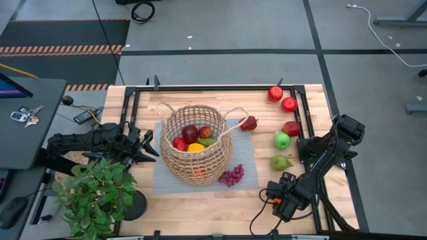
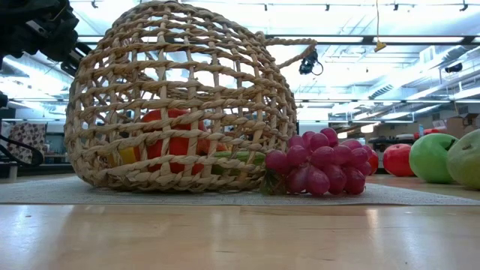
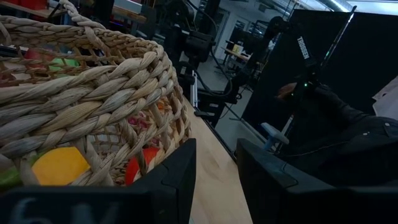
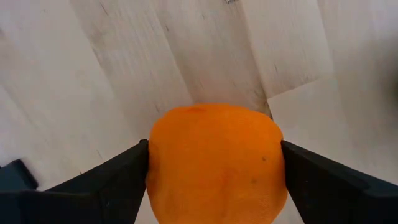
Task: Build produce basket
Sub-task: Put the orange into the brown basket
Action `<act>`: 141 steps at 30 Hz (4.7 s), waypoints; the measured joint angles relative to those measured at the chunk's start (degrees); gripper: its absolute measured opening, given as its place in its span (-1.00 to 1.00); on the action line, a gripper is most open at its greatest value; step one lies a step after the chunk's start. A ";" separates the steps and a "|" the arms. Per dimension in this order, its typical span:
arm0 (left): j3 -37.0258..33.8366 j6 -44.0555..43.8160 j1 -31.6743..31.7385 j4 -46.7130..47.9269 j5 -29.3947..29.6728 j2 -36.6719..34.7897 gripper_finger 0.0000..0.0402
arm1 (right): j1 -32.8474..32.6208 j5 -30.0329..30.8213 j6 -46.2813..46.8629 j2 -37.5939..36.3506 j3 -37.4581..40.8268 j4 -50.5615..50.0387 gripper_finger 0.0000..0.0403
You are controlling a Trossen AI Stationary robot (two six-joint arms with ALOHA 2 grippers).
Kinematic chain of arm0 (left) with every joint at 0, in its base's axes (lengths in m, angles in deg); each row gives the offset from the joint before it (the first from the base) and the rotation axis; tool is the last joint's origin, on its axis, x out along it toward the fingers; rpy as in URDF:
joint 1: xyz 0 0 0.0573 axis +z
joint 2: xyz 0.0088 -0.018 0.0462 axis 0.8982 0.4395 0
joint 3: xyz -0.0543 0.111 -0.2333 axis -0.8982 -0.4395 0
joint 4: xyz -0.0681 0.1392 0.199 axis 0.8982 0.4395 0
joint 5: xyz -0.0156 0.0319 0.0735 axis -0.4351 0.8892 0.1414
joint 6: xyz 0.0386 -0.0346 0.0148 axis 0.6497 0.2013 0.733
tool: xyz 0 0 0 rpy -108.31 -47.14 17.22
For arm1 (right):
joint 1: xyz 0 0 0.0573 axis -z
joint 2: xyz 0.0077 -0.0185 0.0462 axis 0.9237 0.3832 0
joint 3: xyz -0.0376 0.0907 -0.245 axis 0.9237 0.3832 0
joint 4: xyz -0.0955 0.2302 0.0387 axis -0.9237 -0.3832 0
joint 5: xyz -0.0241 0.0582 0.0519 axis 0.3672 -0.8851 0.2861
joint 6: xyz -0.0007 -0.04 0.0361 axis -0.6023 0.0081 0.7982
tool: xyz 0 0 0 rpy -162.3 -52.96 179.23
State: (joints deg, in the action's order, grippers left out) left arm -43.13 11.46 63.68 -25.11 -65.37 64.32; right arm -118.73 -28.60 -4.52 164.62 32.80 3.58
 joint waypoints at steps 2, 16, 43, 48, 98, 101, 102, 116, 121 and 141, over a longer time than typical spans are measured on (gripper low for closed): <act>0.00 0.03 0.01 0.00 0.00 -0.01 -0.40 | 0.00 -0.02 -0.02 0.00 0.00 0.00 0.71; 0.00 0.03 0.01 0.00 -0.02 -0.01 -0.40 | 0.31 -0.62 -0.02 0.22 -1.42 -0.84 0.47; 0.00 0.04 -0.01 -0.01 -0.02 0.01 -0.40 | 17.19 11.27 -27.04 -2.80 -18.19 -2.25 0.51; -0.02 -0.01 0.01 -0.01 0.00 0.01 -0.40 | 21.35 12.83 -35.92 -2.82 -26.13 -2.12 0.51; 0.00 0.04 0.01 -0.01 -0.02 -0.01 -0.40 | 35.67 26.18 -130.30 -2.91 -51.47 2.51 0.56; -0.02 0.03 0.01 -0.01 0.00 0.01 -0.40 | 35.67 27.66 -138.51 -2.91 -51.47 2.50 0.59; 0.00 0.04 0.00 0.00 0.00 0.01 -0.40 | 35.67 28.23 -140.49 -2.91 -51.47 2.49 0.60; -0.01 0.04 -0.01 0.01 -0.01 0.01 -0.40 | 36.35 27.17 -127.30 -2.91 -51.45 2.54 0.62; 0.00 0.02 0.01 -0.01 -0.02 0.00 -0.40 | 38.24 23.19 -99.27 -2.91 -51.43 2.54 0.62; -0.01 0.03 0.00 0.00 -0.01 0.01 -0.40 | 42.29 19.87 -18.55 -2.89 -51.41 3.33 0.62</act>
State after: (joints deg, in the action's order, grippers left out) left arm -43.14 11.49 63.69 -25.11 -65.38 64.32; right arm -76.45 -8.73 -23.07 161.74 -18.61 6.91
